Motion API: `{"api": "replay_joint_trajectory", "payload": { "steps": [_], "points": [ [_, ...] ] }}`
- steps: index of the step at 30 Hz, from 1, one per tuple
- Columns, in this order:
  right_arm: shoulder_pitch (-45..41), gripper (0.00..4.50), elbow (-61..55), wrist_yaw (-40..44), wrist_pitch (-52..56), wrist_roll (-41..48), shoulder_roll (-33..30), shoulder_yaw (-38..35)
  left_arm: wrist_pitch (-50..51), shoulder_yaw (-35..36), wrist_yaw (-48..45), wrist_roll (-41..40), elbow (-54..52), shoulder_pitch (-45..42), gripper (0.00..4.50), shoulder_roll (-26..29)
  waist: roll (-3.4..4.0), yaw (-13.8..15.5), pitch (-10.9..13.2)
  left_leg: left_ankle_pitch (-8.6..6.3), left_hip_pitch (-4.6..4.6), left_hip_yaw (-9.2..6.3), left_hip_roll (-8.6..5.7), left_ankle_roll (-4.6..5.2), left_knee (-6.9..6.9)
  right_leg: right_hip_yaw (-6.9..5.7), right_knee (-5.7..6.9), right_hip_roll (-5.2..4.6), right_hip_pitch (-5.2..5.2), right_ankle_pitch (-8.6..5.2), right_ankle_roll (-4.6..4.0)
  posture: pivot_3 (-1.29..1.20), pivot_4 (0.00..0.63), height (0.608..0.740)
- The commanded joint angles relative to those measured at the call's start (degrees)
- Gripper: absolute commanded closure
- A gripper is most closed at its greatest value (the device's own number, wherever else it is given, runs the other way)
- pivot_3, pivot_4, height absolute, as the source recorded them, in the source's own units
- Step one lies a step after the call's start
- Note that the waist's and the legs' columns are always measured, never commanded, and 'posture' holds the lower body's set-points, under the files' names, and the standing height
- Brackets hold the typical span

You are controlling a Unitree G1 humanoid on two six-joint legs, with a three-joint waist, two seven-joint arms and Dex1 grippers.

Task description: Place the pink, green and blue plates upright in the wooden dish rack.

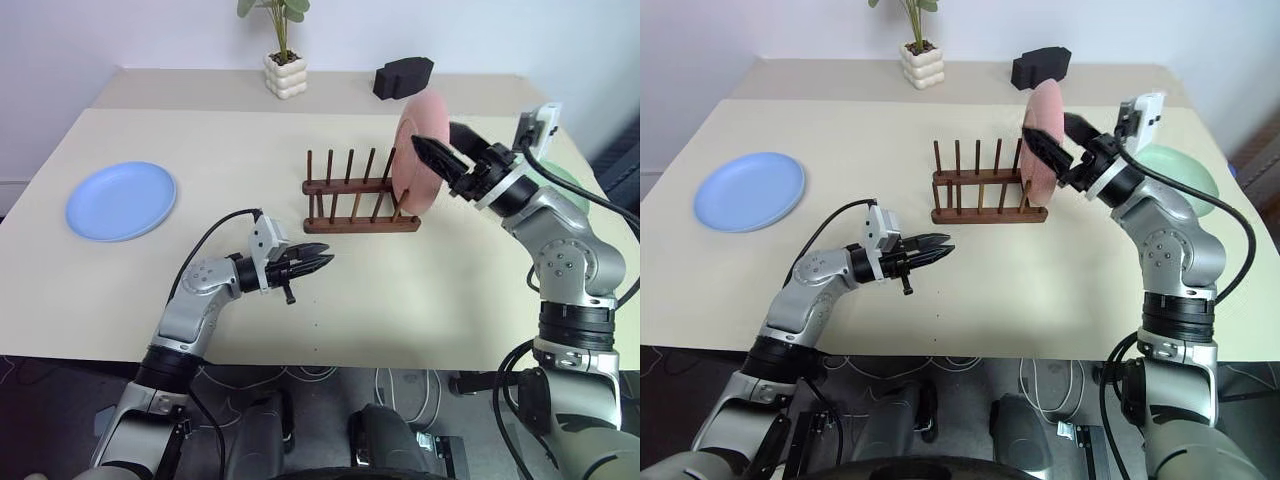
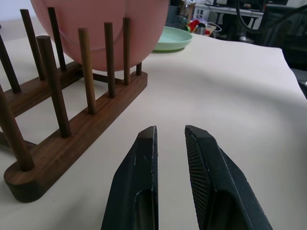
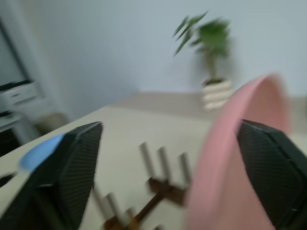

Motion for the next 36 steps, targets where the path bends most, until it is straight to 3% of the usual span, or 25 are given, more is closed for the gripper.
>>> {"api": "replay_joint_trajectory", "payload": {
  "steps": [1, 5, 12, 18, 27, 30, 36],
  "points": [
    [-2.4, 0.30, -0.4, -2.2, -5.9, -1.7, -0.7, -3.6, -1.8, 0.9, -0.4, -0.2, 0.2, 0.0, 3.58, 0.0, 0.00, 0.0, 0.0, 0.00, 0.00, 0.00, 0.00, -0.01, 0.00, 0.00, 0.00, 0.00, -0.01, 0.00, 0.00, 0.00, 0.150, 0.732],
    [-0.5, 0.30, 1.2, -6.1, -8.3, -6.0, -5.2, -7.0, -2.5, 0.9, -0.3, -0.2, 0.6, 0.3, 3.58, -0.1, 0.00, 0.2, 0.0, 0.03, -0.02, 0.00, -0.01, -0.06, 0.01, 0.00, -0.01, -0.02, 0.00, 0.00, 0.00, 0.00, 0.150, 0.732],
    [6.5, 0.30, 9.3, -6.4, -12.2, -16.4, -14.4, -6.1, -3.3, 0.7, -0.8, -0.1, 1.3, 0.3, 3.58, -0.1, 0.03, -0.1, 0.0, 0.13, -0.01, 0.03, -0.02, -0.21, 0.01, -0.01, -0.03, -0.01, 0.01, 0.00, 0.00, 0.00, 0.150, 0.732],
    [8.0, 0.30, 25.5, -4.9, -23.3, -33.9, -20.0, 7.1, -3.9, 0.2, -1.7, 0.2, 2.9, -0.8, 3.58, -0.7, 0.17, -0.3, 0.0, 0.15, 0.06, 0.07, 0.00, -0.24, 0.02, 0.01, 0.02, 0.04, 0.01, 0.00, 0.00, 0.00, 0.150, 0.732],
    [-2.1, 0.30, 51.3, -7.2, -35.3, -44.2, -19.1, 15.7, -3.5, 0.2, -1.5, 0.4, 1.9, -0.9, 3.58, -0.9, 0.33, -0.2, 0.1, 0.19, 0.05, 0.14, 0.00, -0.30, 0.10, 0.04, 0.03, 0.06, 0.00, 0.00, 0.01, 0.00, 0.150, 0.732],
    [-3.3, 1.15, 54.6, -7.1, -37.7, -44.9, -18.8, 16.2, -2.8, 0.5, -0.9, 0.3, 0.6, -0.3, 3.58, -0.6, 0.33, 0.0, 0.1, 0.20, 0.04, 0.14, 0.00, -0.30, 0.11, 0.04, 0.02, 0.05, 0.01, 0.00, 0.02, 0.00, 0.150, 0.732],
    [-2.8, 4.09, 55.1, -8.9, -39.8, -45.3, -18.2, 15.7, -1.7, 0.7, -0.4, -0.2, -1.6, 0.7, 3.58, -0.1, 0.33, -0.1, 0.1, 0.20, 0.05, 0.13, 0.01, -0.31, 0.13, 0.04, 0.01, 0.06, 0.04, 0.00, 0.02, 0.00, 0.150, 0.732]
  ]
}}
